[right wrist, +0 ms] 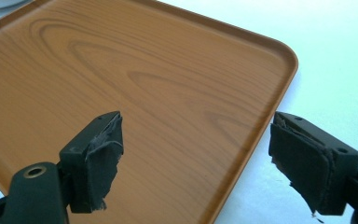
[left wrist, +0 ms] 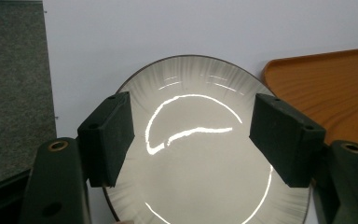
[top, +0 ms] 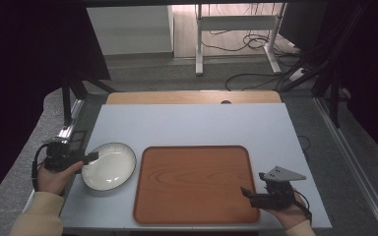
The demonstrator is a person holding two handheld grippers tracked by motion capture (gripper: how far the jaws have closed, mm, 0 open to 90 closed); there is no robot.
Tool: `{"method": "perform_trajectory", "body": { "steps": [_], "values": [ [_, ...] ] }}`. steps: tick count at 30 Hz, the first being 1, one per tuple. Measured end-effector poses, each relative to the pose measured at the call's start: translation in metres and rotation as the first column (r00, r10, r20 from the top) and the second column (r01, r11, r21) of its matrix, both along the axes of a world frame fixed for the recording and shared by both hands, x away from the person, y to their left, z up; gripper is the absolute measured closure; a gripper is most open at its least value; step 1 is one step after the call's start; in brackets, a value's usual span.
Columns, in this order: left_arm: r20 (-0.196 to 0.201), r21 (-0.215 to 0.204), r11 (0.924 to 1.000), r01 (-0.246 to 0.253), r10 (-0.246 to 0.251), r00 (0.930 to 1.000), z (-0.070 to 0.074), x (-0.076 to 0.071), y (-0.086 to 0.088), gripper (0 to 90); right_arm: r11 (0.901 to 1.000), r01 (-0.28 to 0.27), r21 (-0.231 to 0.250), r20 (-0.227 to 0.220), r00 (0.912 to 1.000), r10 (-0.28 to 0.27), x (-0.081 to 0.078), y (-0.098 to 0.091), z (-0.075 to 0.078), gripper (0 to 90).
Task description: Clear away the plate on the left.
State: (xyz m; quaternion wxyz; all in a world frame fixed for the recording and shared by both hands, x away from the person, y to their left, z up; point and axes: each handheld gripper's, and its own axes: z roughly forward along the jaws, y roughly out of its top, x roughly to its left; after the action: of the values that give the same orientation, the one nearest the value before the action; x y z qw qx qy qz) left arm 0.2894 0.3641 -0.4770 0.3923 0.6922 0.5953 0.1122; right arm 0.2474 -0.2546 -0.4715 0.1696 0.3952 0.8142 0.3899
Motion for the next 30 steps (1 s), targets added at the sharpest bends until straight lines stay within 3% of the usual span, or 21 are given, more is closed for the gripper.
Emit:
{"method": "perform_trajectory", "body": {
  "steps": [3,5,10,20,30],
  "values": [
    [-0.007,-0.062,0.998,0.005,-0.005,1.0,-0.006,0.005,0.01,31.0,1.0,-0.002,-0.005,-0.002,1.0,0.002,0.0,0.0,0.0,18.1],
    [-0.017,-0.081,0.9967,0.0,-0.001,0.9999,-0.01,0.008,0.017,31.4,1.0,-0.003,-0.005,-0.002,1.0,0.003,0.0,0.001,-0.001,18.1],
    [-0.043,-0.079,0.9968,-0.015,0.011,0.999,-0.02,0.014,0.029,31.6,0.9999,-0.004,-0.009,-0.003,1.0,0.004,0.0,0.001,-0.001,18.1],
    [-0.095,-0.143,0.9888,-0.042,0.028,0.9951,-0.045,0.021,0.048,39.1,0.9998,-0.007,-0.017,-0.004,1.0,0.007,0.0,0.002,-0.002,18.1],
    [-0.133,-0.154,0.9876,-0.028,0.008,0.9911,-0.06,0.023,0.046,44.8,0.9997,-0.01,-0.022,-0.008,0.9999,0.009,0.0,0.003,-0.002,18.1]
  ]
}}
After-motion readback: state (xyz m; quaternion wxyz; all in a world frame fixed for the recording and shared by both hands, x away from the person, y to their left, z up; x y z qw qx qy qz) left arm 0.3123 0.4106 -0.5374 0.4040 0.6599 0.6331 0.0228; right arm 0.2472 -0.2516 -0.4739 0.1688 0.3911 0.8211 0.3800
